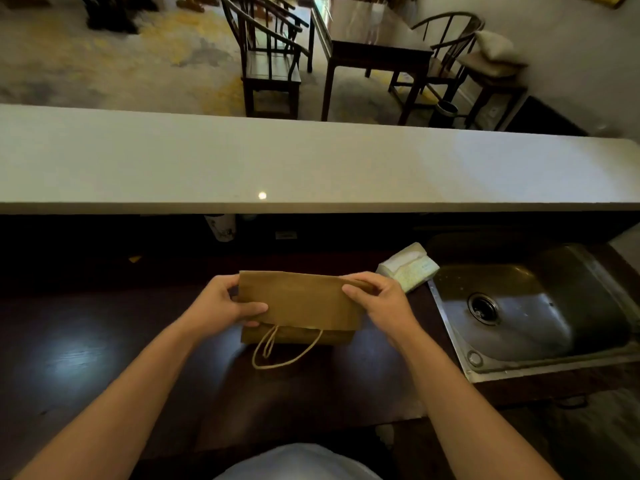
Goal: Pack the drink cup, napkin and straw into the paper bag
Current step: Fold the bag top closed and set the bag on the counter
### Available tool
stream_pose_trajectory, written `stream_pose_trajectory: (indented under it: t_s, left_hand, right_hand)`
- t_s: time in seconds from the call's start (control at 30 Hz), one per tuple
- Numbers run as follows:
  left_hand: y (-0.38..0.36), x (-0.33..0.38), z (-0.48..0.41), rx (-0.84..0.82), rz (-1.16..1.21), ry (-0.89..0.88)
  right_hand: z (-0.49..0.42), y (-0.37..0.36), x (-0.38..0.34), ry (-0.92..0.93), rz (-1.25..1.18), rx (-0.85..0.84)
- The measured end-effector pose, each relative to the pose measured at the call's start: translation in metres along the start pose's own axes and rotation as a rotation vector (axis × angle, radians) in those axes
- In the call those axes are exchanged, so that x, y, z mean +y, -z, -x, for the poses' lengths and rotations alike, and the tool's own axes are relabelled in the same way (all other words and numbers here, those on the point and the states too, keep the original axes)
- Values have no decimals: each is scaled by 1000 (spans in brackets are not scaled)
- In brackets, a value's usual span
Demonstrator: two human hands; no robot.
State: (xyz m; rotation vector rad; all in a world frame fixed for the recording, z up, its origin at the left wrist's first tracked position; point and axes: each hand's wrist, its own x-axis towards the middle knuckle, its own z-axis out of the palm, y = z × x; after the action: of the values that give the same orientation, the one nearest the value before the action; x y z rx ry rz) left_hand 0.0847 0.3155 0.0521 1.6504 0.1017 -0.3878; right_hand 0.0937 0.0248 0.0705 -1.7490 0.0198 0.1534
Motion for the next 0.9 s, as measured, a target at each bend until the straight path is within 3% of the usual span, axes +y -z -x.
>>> stream_pose_trajectory:
  t_s: [0.3, 0.43, 0.6, 0.9]
  left_hand:
    - [32, 177, -6, 109, -58, -345]
    - [43, 229, -28, 133, -69, -421]
    - [50, 237, -78, 161, -34, -350]
    - [52, 194, -141, 155, 32, -228]
  right_hand:
    - [-53, 20, -162, 355, 64, 143]
    - [-87, 22, -216, 412, 109, 188]
    - [-135, 20, -229, 354, 154, 192]
    - [-184, 16, -188, 225, 201, 233]
